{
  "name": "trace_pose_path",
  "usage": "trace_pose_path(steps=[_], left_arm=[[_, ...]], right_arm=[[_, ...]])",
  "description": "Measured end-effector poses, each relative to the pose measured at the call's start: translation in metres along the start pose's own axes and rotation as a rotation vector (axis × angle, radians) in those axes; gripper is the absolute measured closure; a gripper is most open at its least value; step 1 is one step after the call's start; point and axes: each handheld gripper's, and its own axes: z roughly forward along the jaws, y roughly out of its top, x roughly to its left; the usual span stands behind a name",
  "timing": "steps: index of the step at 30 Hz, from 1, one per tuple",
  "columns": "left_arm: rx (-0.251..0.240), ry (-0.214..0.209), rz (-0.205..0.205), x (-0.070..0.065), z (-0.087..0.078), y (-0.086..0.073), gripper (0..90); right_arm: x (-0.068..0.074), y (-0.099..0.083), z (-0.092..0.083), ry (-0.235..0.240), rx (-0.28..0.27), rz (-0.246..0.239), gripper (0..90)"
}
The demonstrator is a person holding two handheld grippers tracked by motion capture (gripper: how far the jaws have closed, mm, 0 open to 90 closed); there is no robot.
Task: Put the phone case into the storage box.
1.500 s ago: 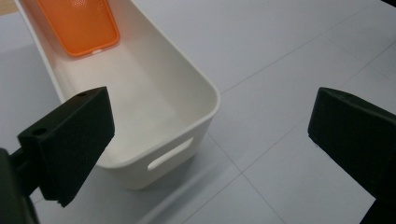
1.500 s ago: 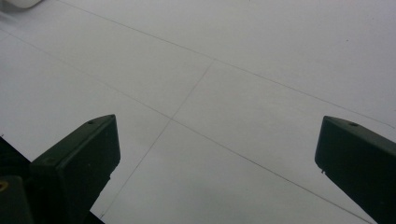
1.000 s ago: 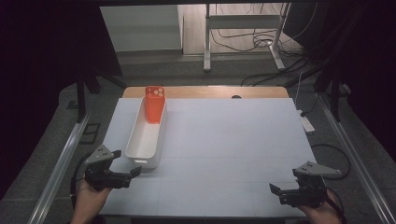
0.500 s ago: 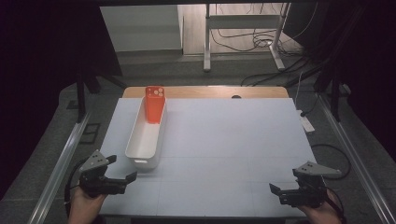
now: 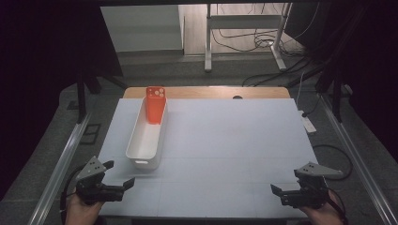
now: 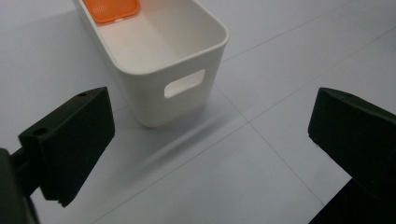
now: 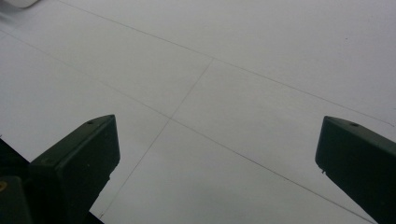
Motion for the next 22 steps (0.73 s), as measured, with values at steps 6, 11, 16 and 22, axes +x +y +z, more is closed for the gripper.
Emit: trace_pose_path(steps=[6, 11, 16, 22], left_arm=[[0.004, 0.003, 0.012, -0.0017, -0.0026, -0.0052, 0.8], [0.019, 0.005, 0.027, -0.0033, -0.0023, -0.0088, 0.2], [0.016, 0.002, 0.041, -0.0047, -0.0023, -0.0097, 0.0], [0.015, -0.002, 0.041, -0.0045, -0.0019, -0.0092, 0.0]], right_arm=[[0.0003, 0.0002, 0.0001, -0.001, 0.001, 0.000, 0.0], [0.0004, 0.0002, 0.0001, -0.001, 0.001, 0.000, 0.0], [0.0004, 0.0004, -0.0001, -0.001, 0.003, -0.001, 0.0], [0.0002, 0.0002, 0.0002, -0.002, 0.005, -0.004, 0.0]])
